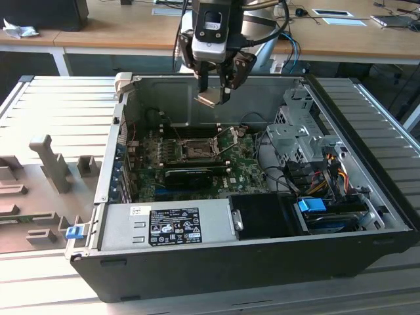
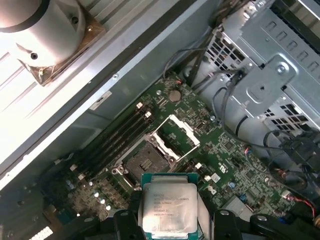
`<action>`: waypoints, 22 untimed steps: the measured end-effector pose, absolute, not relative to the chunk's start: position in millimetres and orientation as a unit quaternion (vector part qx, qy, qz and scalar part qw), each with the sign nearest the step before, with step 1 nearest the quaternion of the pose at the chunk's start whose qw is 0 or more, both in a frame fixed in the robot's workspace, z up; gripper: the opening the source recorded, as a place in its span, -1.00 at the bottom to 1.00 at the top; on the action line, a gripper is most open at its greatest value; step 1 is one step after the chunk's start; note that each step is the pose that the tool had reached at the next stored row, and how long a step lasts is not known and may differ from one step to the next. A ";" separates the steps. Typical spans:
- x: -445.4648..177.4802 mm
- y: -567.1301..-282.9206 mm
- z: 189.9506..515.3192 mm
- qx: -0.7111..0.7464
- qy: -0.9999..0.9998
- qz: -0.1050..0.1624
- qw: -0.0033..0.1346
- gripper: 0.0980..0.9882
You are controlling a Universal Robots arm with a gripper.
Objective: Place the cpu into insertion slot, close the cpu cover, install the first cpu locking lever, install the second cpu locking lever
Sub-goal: 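Place the cpu into insertion slot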
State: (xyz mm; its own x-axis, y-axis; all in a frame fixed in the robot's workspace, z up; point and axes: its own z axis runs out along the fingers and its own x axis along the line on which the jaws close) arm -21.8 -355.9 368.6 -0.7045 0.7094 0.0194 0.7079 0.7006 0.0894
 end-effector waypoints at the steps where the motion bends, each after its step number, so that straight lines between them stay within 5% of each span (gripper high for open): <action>1: -21.8 -355.9 368.4 0.390 0.920 0.045 0.009 -0.04; 22: -21.9 -355.9 366.6 0.483 0.874 0.044 0.013 -0.04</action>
State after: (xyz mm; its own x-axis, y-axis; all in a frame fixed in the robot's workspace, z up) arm -21.9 -355.9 366.6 -0.5332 0.8458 0.0194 0.8435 0.5297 0.0893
